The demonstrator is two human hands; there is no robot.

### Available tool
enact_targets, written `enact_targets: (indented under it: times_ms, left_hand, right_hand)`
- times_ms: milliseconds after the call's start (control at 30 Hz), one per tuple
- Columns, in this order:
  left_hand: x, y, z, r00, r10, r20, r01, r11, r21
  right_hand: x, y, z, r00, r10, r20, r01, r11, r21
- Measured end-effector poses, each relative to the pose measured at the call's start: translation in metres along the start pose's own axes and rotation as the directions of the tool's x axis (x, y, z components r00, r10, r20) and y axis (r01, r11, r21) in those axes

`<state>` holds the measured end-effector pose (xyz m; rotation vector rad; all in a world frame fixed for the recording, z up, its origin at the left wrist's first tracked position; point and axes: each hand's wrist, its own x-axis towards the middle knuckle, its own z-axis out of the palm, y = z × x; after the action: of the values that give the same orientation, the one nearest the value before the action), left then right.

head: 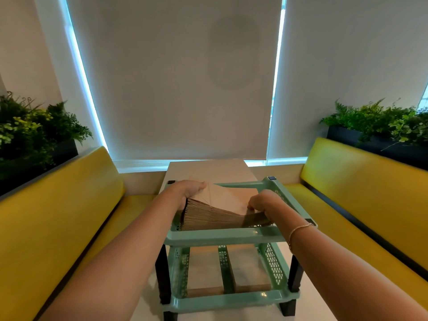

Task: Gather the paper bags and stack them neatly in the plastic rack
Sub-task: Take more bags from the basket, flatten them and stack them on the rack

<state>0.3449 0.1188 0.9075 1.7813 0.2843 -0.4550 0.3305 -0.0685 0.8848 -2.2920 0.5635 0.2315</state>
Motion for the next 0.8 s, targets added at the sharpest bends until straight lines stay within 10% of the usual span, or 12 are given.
enact_targets:
  times_ms: [500,700,800]
  left_hand:
    - [-0.025,-0.01,-0.012,0.983,0.148,-0.108,-0.151,0.988,-0.019]
    - [-0.073,0.0,-0.007,0.877,0.392,-0.277,-0.39,0.919,0.066]
    - [-0.101,-0.009,0.001,0.775,0.533,-0.34,-0.536,0.839,0.096]
  right_hand:
    - [-0.02,-0.005,0.001,0.948,-0.16,-0.277,0.13,0.984,-0.121]
    - [-0.075,-0.009,-0.02,0.849,-0.412,-0.33,0.38,0.911,-0.162]
    - [-0.112,0.009,-0.019,0.877,-0.406,-0.258,0.445,0.888,0.113]
